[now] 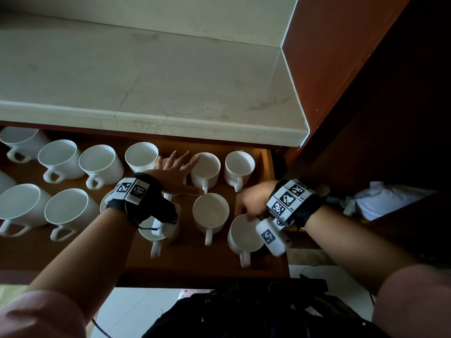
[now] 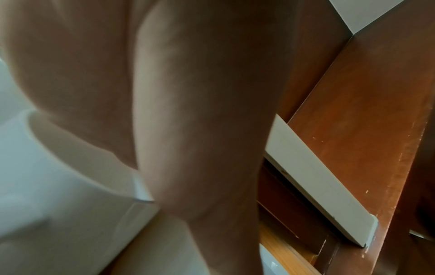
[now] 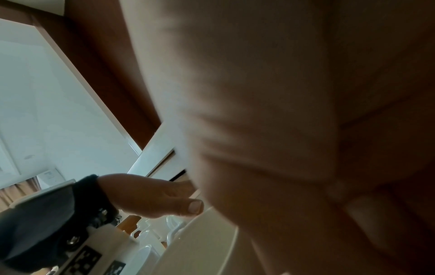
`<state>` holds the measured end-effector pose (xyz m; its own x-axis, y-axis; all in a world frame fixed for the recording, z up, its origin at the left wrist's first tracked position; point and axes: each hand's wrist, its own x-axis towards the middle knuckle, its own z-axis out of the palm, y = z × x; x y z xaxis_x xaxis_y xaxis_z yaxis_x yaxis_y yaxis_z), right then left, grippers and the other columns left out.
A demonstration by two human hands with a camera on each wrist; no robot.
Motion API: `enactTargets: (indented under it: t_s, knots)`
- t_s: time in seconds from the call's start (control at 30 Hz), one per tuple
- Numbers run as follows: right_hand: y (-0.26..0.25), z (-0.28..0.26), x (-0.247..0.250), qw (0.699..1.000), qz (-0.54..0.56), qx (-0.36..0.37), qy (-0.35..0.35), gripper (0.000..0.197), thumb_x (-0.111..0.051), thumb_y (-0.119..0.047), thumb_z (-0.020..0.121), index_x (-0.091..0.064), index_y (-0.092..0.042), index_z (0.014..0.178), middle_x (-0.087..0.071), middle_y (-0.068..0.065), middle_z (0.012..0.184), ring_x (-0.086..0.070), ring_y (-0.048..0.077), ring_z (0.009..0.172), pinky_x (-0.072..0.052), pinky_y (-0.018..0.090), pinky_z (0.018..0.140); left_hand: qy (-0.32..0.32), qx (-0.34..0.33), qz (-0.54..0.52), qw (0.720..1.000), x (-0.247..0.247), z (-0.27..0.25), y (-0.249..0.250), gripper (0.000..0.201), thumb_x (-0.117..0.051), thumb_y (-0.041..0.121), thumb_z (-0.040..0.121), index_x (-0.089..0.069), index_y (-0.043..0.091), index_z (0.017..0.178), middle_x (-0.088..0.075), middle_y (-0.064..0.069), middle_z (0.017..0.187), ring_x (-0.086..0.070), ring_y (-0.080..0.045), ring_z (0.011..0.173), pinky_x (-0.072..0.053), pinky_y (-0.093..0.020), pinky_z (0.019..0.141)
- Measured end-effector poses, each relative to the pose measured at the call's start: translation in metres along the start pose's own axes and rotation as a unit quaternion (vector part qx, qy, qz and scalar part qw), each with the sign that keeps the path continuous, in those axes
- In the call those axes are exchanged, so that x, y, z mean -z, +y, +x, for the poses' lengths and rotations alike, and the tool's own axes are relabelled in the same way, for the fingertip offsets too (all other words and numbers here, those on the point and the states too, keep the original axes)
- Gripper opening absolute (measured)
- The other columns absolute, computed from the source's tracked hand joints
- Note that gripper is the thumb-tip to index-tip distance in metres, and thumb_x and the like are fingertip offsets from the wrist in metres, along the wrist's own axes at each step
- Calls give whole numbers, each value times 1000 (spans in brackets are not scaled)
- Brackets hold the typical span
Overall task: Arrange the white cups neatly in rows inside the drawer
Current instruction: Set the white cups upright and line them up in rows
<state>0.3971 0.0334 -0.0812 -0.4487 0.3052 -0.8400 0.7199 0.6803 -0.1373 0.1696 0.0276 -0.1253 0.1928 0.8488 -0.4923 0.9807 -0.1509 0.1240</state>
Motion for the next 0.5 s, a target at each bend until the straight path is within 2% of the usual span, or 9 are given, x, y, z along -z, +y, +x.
enactTargets:
  t_s: [0.07, 0.27, 0.33, 0.4, 0.43, 0.5]
  knots:
    - [0, 1, -1, 1000, 7, 13, -11, 30, -55, -9, 90, -65, -20, 116, -57, -15, 70, -52, 0, 57, -40, 12, 44, 0, 0, 2, 1000, 0, 0, 0, 110, -39, 83, 70, 24, 35, 145, 22, -1, 157, 20, -32, 144, 6, -63, 112]
    - [0, 3, -5, 1000, 22, 14, -15, 33, -56, -9, 88, -67, -23, 116, -64, -12, 82, -56, 4, 65, -44, 18, 55, 0, 2, -2, 1000, -2, 2, -1, 112, -38, 85, 66, 25, 36, 145, 21, -1, 158, 20, -32, 144, 7, -63, 111]
    - [0, 4, -6, 999, 25, 6, -19, 35, -57, -12, 87, -65, -28, 117, -69, -8, 93, -62, 9, 76, -51, 25, 66, 0, 3, -3, 1000, -2, 2, -1, 111, -38, 85, 67, 25, 36, 145, 21, -1, 158, 20, -32, 144, 7, -63, 111]
    - [1, 5, -5, 999, 27, 4, -25, 34, -59, -21, 88, -63, -31, 120, -70, -6, 104, -65, 14, 92, -54, 33, 83, 2, 3, -1, 1000, -1, 2, -1, 111, -38, 84, 68, 25, 36, 145, 21, -1, 158, 20, -32, 144, 7, -63, 111]
    - [3, 3, -2, 999, 39, 6, -19, 33, -60, -26, 89, -62, -31, 122, -69, -6, 109, -64, 14, 98, -52, 35, 90, 1, 3, 0, 1000, -1, 2, 0, 111, -38, 85, 68, 24, 36, 145, 21, -1, 158, 20, -32, 144, 7, -63, 111]
    - [11, -6, 7, 996, 78, 8, 32, 34, -58, -36, 91, -61, -29, 124, -66, -6, 117, -61, 13, 105, -49, 34, 95, 1, 3, -2, 1000, -2, 2, 0, 112, -36, 86, 65, 25, 36, 145, 22, -1, 157, 20, -31, 144, 7, -63, 111]
